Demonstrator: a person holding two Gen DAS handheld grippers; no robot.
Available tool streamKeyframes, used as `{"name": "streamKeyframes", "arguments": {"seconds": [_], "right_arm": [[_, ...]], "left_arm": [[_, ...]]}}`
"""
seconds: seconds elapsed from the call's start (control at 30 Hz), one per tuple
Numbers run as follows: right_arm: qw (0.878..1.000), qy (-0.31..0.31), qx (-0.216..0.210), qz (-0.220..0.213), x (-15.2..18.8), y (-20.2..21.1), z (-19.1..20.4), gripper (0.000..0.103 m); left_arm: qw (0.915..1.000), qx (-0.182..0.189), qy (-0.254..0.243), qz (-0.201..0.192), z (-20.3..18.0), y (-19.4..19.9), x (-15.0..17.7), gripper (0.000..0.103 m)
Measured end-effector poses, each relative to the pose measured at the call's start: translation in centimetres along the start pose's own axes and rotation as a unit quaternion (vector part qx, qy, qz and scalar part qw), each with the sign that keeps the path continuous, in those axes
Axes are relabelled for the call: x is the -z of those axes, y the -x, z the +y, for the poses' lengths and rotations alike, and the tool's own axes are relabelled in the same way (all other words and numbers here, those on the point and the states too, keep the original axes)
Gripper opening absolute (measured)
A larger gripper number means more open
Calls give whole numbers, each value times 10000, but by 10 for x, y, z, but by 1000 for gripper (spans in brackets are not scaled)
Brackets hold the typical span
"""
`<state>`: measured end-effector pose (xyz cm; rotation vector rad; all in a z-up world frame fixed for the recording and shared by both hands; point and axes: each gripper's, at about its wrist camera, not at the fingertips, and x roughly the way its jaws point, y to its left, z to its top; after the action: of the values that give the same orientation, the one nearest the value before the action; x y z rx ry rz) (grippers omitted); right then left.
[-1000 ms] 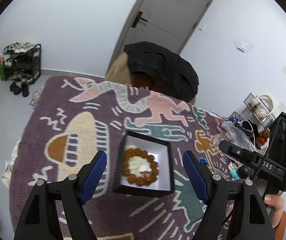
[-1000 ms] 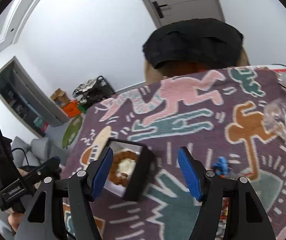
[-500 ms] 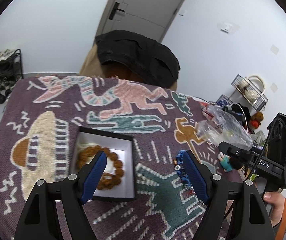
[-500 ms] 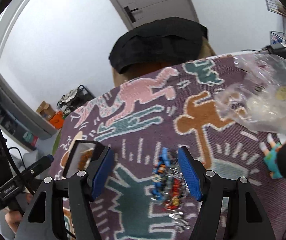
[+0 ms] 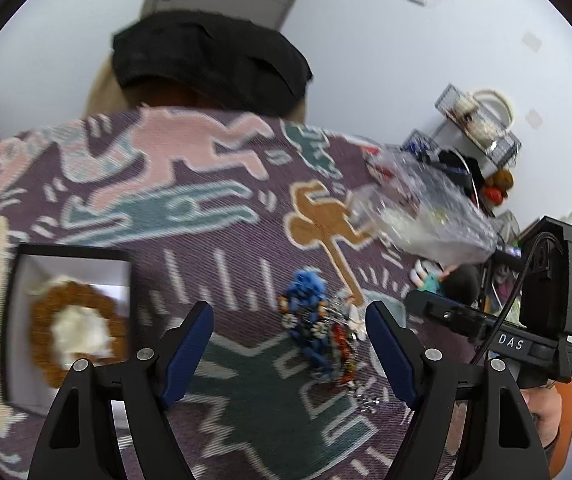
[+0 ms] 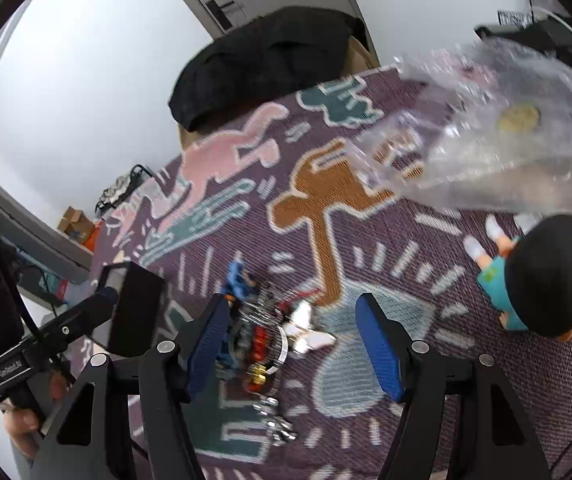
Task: Organize jewelry
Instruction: 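Grasp the blue beaded piece with the left gripper while the right gripper moves to the butterfly brooch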
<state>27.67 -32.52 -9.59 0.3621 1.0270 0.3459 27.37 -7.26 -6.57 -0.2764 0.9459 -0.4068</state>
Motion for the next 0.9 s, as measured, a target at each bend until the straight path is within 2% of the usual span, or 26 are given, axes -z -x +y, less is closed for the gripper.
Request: {"name": "streamKeyframes", "arguments": {"seconds": [0.17, 0.4, 0.47, 0.5, 0.53, 0.6, 0.9], "right_arm": [[9997, 117, 75, 187, 1, -6, -12, 65], [9966, 464, 165, 657, 0, -16, -18, 62], [9944, 638, 205, 815, -1, -21, -15, 60], [9929, 757, 249, 880, -1, -22, -12, 60], [9915, 862, 288, 930, -2, -25, -9, 60], [9877, 1105, 334, 1057, -2, -31, -5, 60], [9742, 1819, 121, 1331, -8, -52, -1, 60]], "left_arm": [[9993, 140, -81, 331, -15, -36, 0, 77], [9975, 51, -6, 709, -16, -67, 3, 62], [9967, 52, 46, 808, -14, -72, 4, 50], [9961, 65, 68, 872, -12, -75, 5, 39], [9957, 80, 84, 915, -10, -77, 6, 25], [9952, 77, 99, 966, -7, -80, 8, 11], [9961, 85, 113, 870, 1, -69, 3, 8]]}}
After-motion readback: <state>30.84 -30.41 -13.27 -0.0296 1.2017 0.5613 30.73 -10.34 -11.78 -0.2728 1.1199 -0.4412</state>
